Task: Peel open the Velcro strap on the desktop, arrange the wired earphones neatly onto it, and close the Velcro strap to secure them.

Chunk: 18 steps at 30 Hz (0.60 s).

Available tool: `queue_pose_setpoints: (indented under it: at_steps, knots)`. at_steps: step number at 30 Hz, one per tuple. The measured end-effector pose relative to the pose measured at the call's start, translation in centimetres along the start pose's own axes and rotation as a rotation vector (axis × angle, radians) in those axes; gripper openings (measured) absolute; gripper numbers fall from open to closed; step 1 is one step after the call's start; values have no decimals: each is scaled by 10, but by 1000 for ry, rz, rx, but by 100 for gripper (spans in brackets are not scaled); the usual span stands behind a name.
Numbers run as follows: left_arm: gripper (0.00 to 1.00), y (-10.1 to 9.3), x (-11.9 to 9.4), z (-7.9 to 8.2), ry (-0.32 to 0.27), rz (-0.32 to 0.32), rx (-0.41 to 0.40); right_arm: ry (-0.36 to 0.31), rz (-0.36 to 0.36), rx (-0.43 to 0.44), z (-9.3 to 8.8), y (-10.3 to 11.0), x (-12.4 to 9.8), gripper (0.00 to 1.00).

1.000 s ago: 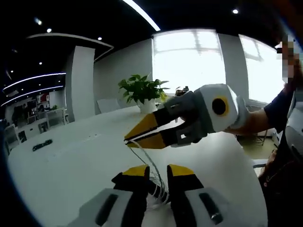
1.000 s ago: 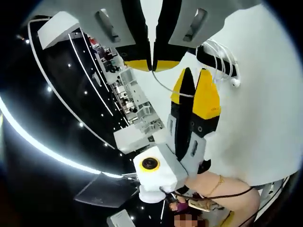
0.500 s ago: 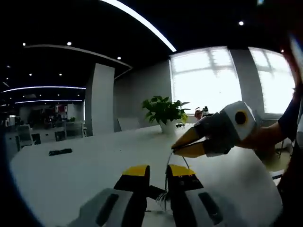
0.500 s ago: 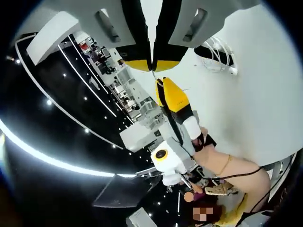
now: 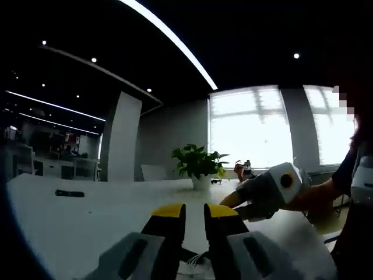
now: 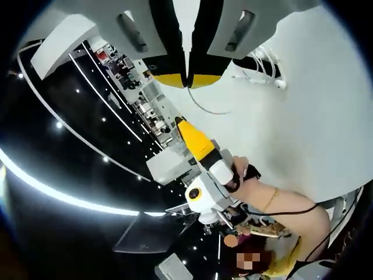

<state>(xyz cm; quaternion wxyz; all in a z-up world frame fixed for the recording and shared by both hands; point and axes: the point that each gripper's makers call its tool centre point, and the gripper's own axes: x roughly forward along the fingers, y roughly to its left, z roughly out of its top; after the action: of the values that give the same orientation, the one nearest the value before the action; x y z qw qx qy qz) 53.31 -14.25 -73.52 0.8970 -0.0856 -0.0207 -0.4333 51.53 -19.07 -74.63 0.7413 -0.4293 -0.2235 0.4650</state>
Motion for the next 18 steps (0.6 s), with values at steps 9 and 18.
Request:
queue_pose_setpoints:
  at_steps: [9,18]
  knots:
    - [15,-28,35,-48,166,-124,49,-73,-17,103,3,-8,-2,5]
    - [15,-51,43,-65,191,-232,-43,-82,-19,112,1,-8,-3,5]
